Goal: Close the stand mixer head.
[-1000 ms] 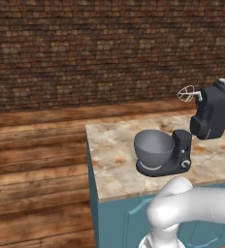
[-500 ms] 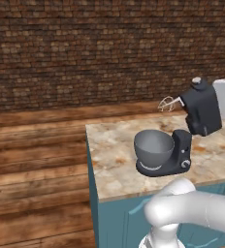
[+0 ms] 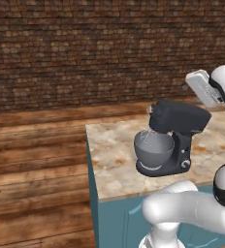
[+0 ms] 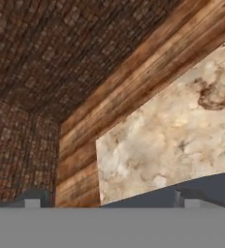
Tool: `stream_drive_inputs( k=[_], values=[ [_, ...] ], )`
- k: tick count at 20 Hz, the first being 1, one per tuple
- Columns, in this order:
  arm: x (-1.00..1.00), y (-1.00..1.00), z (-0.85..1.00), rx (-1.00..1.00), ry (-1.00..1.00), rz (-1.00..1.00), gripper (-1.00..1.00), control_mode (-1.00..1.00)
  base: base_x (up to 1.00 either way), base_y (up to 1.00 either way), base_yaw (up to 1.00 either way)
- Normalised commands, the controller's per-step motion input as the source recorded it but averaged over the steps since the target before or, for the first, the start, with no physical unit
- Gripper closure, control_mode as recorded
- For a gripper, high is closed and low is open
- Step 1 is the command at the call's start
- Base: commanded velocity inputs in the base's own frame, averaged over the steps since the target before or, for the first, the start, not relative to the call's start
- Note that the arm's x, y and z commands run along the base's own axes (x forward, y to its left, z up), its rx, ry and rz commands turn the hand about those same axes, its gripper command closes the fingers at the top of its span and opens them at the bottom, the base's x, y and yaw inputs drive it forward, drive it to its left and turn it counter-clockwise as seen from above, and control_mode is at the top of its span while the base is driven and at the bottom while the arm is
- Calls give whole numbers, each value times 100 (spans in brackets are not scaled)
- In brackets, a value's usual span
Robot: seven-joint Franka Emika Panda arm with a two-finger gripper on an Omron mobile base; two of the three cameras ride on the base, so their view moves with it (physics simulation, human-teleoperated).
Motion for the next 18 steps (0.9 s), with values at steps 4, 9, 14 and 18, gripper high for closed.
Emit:
stream_drive_inputs(
  k=[4,9,14,18],
  values=[
    [-1,100,20,-45,0,21,-100,-100,0,0,0],
    [-22,96,17,-42,0,9,-100,-100,0,0,0],
    [-44,44,9,-29,0,0,-100,-100,0,0,0],
    [-35,4,0,-5,0,0,-100,-100,0,0,0]
  ],
)
